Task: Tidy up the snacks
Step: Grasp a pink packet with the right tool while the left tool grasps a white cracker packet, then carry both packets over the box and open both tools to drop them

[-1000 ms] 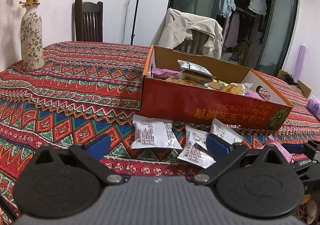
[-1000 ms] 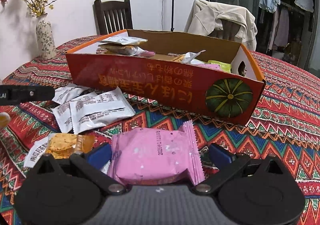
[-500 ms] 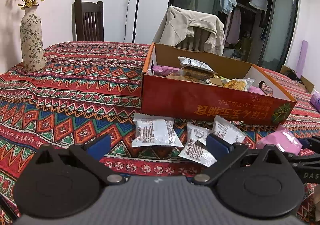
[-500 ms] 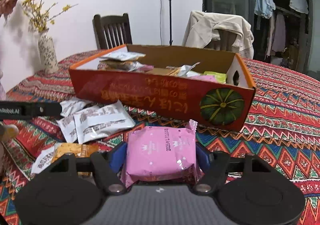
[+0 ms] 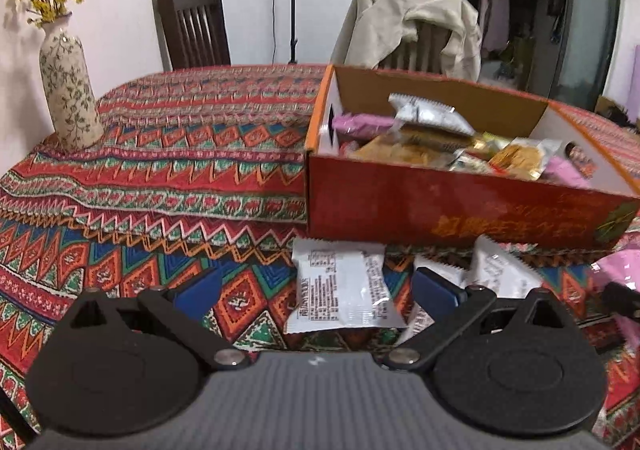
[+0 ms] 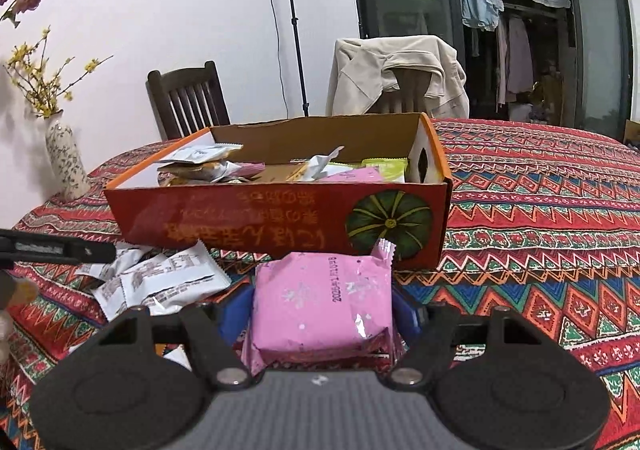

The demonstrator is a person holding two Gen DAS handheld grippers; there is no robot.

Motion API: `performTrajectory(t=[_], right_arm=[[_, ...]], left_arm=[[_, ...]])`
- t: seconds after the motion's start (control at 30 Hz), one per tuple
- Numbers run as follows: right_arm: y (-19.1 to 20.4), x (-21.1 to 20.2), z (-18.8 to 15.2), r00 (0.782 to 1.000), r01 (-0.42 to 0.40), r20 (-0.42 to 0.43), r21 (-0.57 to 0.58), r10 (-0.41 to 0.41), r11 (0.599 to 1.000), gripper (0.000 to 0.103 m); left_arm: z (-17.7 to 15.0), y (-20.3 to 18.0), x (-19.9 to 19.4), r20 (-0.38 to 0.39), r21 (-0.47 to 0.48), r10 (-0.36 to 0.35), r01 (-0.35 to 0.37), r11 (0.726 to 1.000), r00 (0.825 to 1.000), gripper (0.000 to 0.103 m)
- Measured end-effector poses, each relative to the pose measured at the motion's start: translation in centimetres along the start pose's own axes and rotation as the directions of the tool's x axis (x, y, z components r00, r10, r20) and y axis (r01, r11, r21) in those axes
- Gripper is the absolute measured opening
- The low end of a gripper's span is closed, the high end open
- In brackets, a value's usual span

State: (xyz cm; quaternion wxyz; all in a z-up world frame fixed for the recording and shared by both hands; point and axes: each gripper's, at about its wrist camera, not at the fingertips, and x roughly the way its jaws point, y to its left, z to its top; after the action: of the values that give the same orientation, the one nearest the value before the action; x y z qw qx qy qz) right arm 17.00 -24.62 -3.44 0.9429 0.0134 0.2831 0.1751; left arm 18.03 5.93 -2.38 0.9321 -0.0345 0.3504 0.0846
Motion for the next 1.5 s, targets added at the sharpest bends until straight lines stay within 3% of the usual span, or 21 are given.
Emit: performTrajectory(t=[0.13, 0.5, 0.57, 1.13, 1.5], right_arm=[[0.1, 0.0, 0.0, 1.0, -0.002, 0.0, -0.002, 0.002, 1.0, 0.072], [0.2, 0.1, -0.1, 1.0, 0.004, -0.003, -0.007, -0.004, 1.0, 0.072], [0.2, 0.1, -0.1, 1.0, 0.006, -0.003, -0.011, -0.006, 1.0, 0.073], [0.1, -0.1, 0.0, 1.0, 0.01, 0.028, -0.007, -0.01, 1.0, 0.073], [0.8, -1.9, 0.7, 0.996, 0.009, 0.093, -0.038, -0.005, 0.999, 0.073]], left_arm=[[-0.3, 0.0, 1.0, -0.02, -0.001, 0.018, -0.018, 1.0, 1.0, 0.103], [-0.6, -0.2, 1.2, -0.015, 0.005, 0.007, -0.007, 1.0, 1.0, 0.073], [-0.7, 0.0, 0.8, -0.005, -0.002, 0.004, -0.004, 1.0, 1.0, 0.052], [-0.9, 0.2, -2.5, 0.098, -0.004, -0.01, 0.011, 1.0, 0.995, 0.048], [-0.3, -0.6, -6.3, 0.199, -0.004, -0.058, 0.06, 0.998, 0.978, 0.048]])
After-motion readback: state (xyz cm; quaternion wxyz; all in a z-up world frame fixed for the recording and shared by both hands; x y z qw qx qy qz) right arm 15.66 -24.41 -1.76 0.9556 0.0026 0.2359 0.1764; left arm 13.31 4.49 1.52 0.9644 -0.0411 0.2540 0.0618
